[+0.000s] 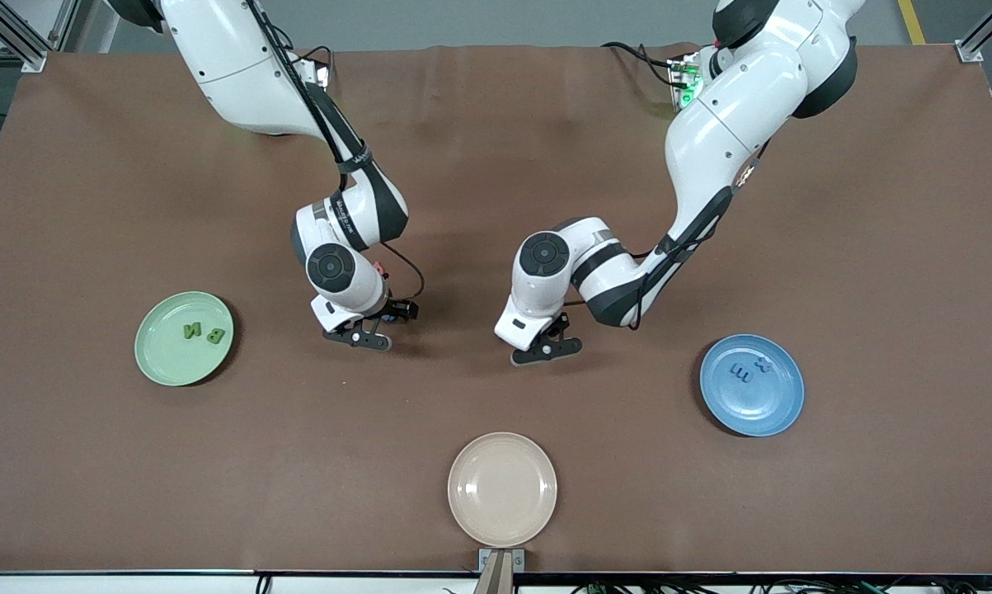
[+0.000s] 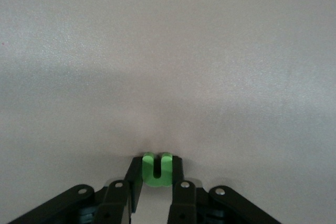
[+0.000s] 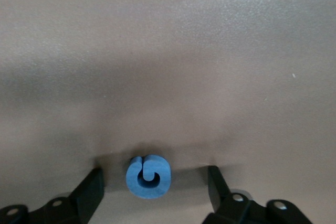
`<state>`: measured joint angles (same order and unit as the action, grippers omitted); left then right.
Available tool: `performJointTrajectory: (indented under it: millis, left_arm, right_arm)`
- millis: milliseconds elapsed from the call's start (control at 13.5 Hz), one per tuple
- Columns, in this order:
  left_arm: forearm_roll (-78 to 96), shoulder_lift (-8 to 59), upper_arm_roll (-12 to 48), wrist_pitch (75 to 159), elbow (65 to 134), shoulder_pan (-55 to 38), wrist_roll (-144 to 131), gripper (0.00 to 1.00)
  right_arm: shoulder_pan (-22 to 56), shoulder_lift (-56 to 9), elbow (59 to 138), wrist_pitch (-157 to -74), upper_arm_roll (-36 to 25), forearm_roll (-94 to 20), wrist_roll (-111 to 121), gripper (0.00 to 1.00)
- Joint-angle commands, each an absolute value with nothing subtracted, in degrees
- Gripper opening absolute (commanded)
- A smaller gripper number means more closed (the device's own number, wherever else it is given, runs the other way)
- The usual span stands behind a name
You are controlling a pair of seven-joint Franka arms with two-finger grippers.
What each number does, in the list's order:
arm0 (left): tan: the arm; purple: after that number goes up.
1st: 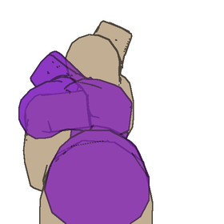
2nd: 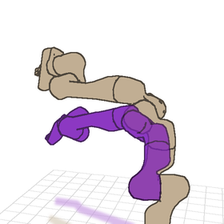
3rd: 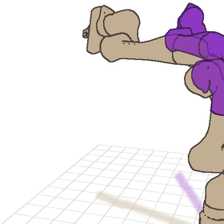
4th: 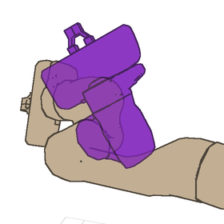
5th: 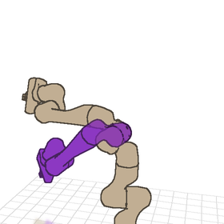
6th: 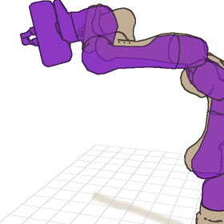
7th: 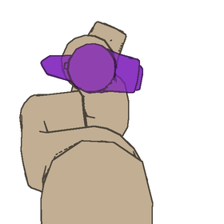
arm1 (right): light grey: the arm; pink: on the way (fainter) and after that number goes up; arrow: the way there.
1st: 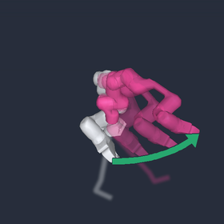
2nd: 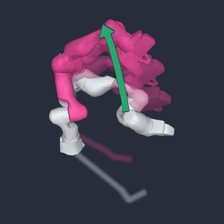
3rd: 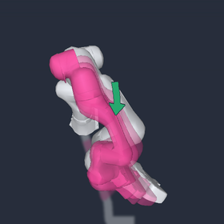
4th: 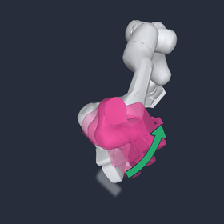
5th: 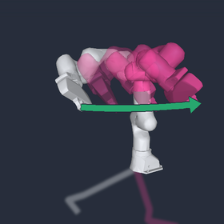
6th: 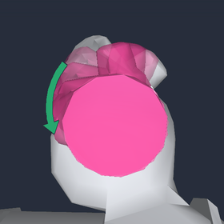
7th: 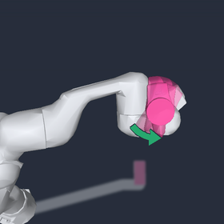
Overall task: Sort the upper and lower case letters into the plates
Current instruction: 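Grasp the green u with the left gripper while the right gripper grasps the G, then drop the u on the blue plate while the right gripper drops the G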
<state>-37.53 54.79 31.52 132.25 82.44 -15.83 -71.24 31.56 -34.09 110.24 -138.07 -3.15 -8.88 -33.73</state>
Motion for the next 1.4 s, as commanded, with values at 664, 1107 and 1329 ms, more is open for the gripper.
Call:
performJointTrajectory:
  millis: [664,1107,1329]
  left_arm:
    - [-39.5,44.1,31.0,127.1,86.7,0.5,-67.1,0.0]
    - [-39.6,41.3,31.2,122.3,92.4,11.1,-55.1,0.01]
    - [-39.6,42.4,31.1,122.3,92.5,13.8,-54.9,0.28]
  right_arm:
    - [30.9,-31.2,112.2,-136.7,-3.2,-9.9,-34.3,0.17]
    - [21.6,-21.9,111.0,-123.3,-5.4,-3.0,-20.7,0.17]
    - [12.9,-18.6,113.5,-122.5,-5.5,-0.1,-8.2,0.17]
